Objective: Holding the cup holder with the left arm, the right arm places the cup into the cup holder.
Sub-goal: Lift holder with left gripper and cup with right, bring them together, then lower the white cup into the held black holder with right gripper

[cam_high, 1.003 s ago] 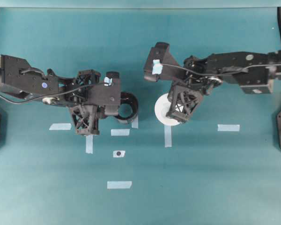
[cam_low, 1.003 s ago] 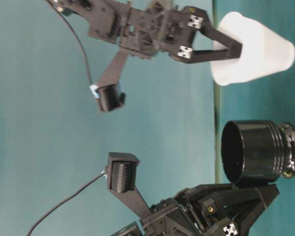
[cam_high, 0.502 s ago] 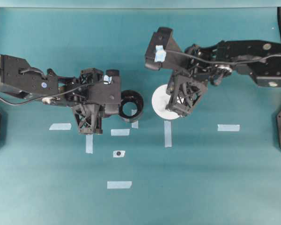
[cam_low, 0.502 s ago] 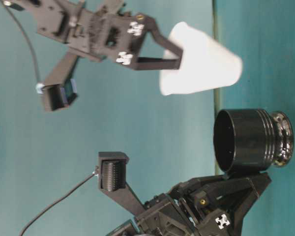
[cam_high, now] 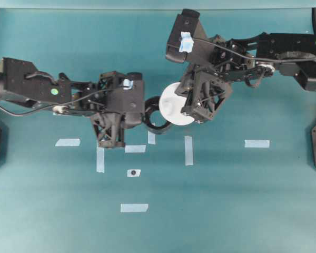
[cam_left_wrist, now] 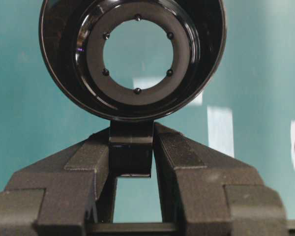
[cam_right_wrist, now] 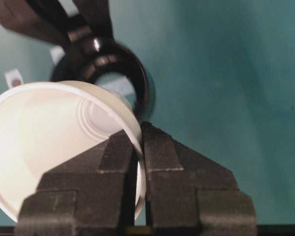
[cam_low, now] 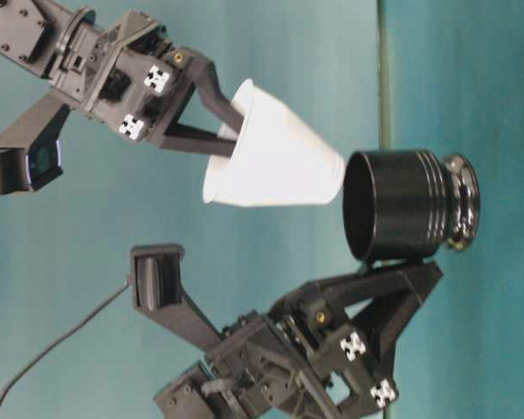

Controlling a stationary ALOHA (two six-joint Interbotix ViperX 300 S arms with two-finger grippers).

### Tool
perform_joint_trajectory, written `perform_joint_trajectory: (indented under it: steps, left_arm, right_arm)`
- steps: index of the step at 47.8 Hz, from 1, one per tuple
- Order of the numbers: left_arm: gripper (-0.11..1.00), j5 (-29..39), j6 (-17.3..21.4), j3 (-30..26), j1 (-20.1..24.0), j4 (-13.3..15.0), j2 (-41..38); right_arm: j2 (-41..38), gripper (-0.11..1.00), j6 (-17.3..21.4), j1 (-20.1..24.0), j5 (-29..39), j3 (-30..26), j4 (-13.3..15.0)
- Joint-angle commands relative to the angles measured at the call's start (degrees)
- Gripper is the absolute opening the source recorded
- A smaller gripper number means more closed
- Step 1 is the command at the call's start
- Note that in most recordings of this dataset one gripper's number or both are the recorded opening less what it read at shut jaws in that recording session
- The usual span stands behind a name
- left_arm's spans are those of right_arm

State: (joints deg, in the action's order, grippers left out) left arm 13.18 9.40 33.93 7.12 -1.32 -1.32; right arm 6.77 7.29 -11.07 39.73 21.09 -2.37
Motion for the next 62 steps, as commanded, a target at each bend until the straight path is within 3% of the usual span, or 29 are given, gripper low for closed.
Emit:
perform_joint_trajectory:
  steps: [1, 10, 46, 62]
  left_arm:
    - [0.27, -0.44, 0.09, -2.11, -0.26, -0.18, 0.35]
    - [0.27, -0.26, 0.09, -3.6, -0.7, -0.26, -0.18]
    - [0.27, -0.09, -0.35, -4.75, -3.43, -0.18, -0.26]
    - [0.27, -0.35, -0.44, -4.92, -3.52, -0.26, -0.18]
  right_arm:
    - [3.69, 0.07, 0.35, 0.44, -1.41, -1.41, -0.53]
    - [2.46, 0.07, 0.35, 0.79, -2.72, -1.14, -2.02]
    - [-3.69, 0.07, 0.18, 1.85, 2.9, -1.32, -1.58]
    - [-5.19, 0.07, 0.26, 2.72, 2.37, -1.49, -1.49]
